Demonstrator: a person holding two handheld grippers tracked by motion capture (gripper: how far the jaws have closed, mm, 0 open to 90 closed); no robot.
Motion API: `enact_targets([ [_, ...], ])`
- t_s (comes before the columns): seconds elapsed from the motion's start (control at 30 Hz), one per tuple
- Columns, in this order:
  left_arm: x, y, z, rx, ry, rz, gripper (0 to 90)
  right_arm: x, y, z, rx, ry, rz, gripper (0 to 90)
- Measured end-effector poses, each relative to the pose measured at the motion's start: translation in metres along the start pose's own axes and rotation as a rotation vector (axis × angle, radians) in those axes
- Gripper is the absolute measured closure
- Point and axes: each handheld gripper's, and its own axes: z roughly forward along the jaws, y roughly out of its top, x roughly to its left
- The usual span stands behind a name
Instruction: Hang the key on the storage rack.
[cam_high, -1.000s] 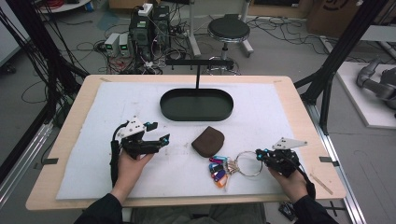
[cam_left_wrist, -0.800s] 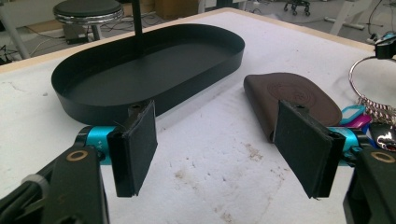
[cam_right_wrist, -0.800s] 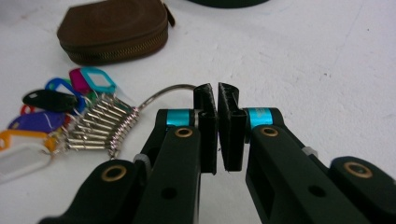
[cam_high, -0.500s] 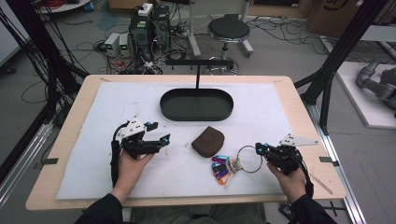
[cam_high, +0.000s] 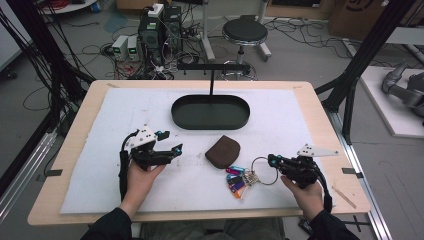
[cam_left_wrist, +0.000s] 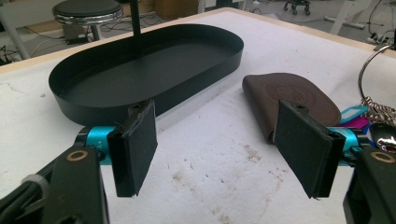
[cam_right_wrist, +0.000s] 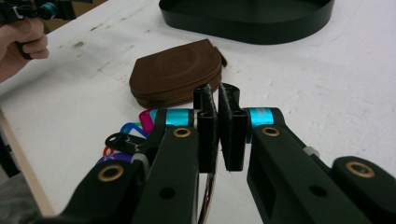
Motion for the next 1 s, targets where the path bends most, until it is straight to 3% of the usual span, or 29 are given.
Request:
enact_targets([
  [0.1,0.0,0.0,0.0,0.002,0.001,0.001,30.3,0.001,-0.002,0.004,0.034,0.008,0.007,85.6],
  [0.43,0.0,0.0,-0.001,-0.004,-0.002,-0.002,30.2,0.001,0.003,0.001,0.034,0.007,-0.015,87.2],
  [0.77,0.0,0.0,-0.005,-0.011,0.001,-0.003,30.3,0.006,0.038,-0.008,0.015,0.03,-0.117,87.9],
  [1.0,0.002,-0.001,-0.009,-0.013,0.004,-0.007,30.3,0.001,0.079,-0.011,-0.01,0.057,-0.164,88.0],
])
